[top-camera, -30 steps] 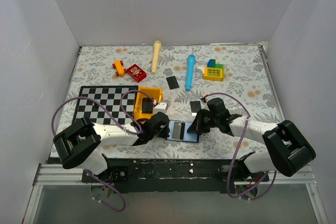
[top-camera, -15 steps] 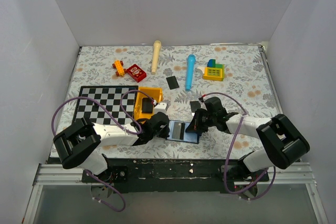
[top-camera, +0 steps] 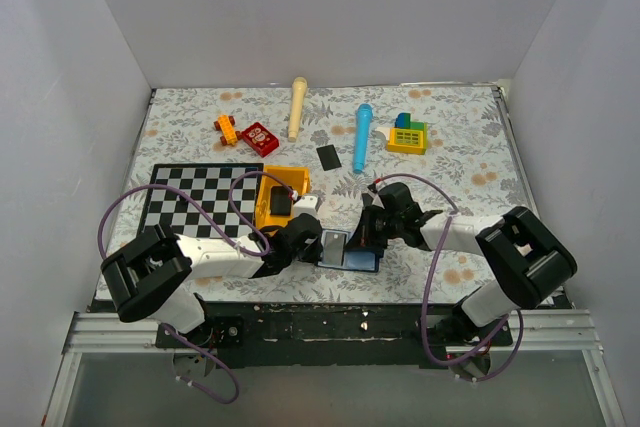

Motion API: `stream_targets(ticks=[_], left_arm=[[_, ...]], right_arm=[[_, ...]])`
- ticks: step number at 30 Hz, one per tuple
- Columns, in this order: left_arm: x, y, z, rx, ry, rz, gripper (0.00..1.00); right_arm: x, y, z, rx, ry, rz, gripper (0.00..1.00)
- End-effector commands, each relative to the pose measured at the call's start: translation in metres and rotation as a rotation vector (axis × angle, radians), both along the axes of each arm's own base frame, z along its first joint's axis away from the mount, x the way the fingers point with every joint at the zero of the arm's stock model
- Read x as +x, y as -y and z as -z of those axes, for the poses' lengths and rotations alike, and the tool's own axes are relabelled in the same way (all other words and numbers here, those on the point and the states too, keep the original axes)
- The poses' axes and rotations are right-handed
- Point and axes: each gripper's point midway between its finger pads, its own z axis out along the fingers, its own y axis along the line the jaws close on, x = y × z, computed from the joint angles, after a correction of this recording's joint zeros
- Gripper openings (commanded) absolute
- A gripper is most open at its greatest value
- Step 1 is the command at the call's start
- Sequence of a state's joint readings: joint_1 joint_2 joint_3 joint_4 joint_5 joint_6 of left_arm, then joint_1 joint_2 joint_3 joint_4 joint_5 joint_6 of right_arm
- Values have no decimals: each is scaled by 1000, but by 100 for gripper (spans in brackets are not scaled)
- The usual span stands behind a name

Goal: Put the credit cards into the card holder
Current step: Insert the credit card into the card holder.

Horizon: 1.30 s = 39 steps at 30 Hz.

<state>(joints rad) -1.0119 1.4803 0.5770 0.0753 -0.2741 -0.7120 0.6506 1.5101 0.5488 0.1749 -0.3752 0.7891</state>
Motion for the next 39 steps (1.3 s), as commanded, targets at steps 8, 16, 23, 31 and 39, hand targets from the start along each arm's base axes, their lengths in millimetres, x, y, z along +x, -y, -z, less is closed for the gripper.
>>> stream_targets(ticks=[8, 16, 23, 31, 39], left_arm=[[-8, -7, 4, 25, -23, 14, 0], [-4, -2, -20, -26, 13, 6, 22], [2, -16, -63, -76, 94, -54, 73], [27, -123, -133, -55, 318, -374, 98], [58, -253, -158, 108, 718, -764, 98]], right_arm=[[0, -14, -7, 18, 23, -28, 1], [8, 20, -50, -114, 153, 56, 31], [9, 50, -78, -199, 243, 128, 51], [6, 51, -91, -161, 284, 119, 52], [2, 60, -97, -227, 273, 83, 54]])
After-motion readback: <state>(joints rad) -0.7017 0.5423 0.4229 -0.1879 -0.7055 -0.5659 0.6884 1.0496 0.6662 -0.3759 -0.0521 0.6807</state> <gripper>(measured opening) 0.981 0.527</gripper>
